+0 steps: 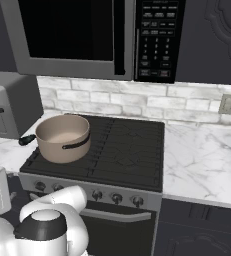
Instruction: Turn on the burner for the pot on the stove. Wait thirty seconds for the pot to heat up. Then add the eggplant to the pot.
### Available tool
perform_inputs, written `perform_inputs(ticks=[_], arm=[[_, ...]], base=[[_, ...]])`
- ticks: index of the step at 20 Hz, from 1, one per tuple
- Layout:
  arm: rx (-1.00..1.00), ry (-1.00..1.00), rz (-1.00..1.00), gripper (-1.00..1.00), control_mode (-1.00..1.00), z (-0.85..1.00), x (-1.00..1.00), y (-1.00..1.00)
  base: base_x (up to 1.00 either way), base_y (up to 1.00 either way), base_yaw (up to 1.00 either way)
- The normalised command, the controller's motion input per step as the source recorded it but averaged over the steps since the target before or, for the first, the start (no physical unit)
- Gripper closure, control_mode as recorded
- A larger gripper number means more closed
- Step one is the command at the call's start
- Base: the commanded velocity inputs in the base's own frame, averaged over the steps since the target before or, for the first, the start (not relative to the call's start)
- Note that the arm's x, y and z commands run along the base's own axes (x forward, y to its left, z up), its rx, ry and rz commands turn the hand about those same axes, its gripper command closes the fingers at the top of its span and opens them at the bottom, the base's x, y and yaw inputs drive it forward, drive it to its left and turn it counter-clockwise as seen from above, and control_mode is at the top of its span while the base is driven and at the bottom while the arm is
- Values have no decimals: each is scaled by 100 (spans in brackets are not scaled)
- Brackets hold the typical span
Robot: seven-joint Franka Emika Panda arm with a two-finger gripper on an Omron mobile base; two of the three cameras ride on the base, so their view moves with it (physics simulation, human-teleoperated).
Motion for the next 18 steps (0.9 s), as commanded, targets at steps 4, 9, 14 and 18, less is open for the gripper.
perform_inputs(ticks=[4,9,14,18], arm=[[0,0,0,-100,-100,0,0,0],[0,0,0,-100,-100,0,0,0],[0,0,0,-100,-100,0,0,0],[0,0,0,-100,-100,0,0,0]], base=[[0,0,0],[0,0,0],[0,0,0],[0,0,0]])
